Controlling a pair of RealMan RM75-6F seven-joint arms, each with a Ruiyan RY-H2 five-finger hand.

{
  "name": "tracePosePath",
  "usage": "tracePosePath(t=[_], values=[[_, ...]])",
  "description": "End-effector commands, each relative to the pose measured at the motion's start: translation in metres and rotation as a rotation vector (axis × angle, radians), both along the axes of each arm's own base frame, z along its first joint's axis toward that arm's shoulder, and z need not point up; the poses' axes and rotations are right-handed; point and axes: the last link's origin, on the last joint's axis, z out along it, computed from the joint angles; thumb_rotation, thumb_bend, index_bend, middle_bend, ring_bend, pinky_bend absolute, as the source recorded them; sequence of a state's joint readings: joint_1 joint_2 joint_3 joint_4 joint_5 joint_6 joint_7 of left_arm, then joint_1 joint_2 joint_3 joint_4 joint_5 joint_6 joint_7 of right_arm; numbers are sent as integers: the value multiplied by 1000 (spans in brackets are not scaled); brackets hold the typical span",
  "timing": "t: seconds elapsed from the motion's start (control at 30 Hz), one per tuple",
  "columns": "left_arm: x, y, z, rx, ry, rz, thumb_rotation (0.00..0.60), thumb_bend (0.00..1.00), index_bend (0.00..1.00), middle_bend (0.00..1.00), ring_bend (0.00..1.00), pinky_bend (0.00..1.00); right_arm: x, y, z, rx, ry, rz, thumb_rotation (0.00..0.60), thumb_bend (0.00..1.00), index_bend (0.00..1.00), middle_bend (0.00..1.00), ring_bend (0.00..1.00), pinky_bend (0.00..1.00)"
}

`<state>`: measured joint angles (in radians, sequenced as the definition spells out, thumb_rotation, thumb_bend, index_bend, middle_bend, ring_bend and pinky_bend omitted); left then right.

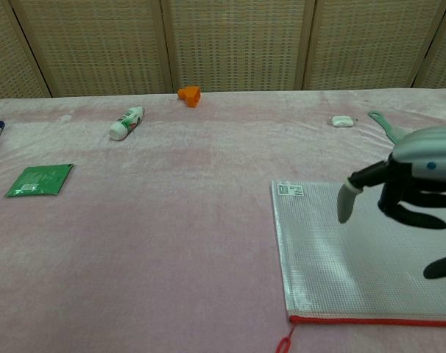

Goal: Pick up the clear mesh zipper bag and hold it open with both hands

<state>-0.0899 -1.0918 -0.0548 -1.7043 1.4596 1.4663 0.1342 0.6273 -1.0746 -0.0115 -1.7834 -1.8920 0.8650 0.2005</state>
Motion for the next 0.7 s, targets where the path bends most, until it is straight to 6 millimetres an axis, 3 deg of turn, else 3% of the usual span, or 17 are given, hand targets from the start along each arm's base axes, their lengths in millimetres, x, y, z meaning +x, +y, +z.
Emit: tracePosePath(t=[0.03,0.17,0.7], values=[[-1,3,-1,-3,4,6,600,0,0,0,0,0,23,6,-41,139,49,24,600,324,419,885,875,1000],[-1,4,-2,-6,7,7,600,0,0,0,0,0,29,8,-58,169,78,33,600,393,428,886,875,1000],[-3,6,0,-5,-5,17,600,0,0,0,0,0,47,15,-106,233,78,-10,600,482,466,893,876,1000]])
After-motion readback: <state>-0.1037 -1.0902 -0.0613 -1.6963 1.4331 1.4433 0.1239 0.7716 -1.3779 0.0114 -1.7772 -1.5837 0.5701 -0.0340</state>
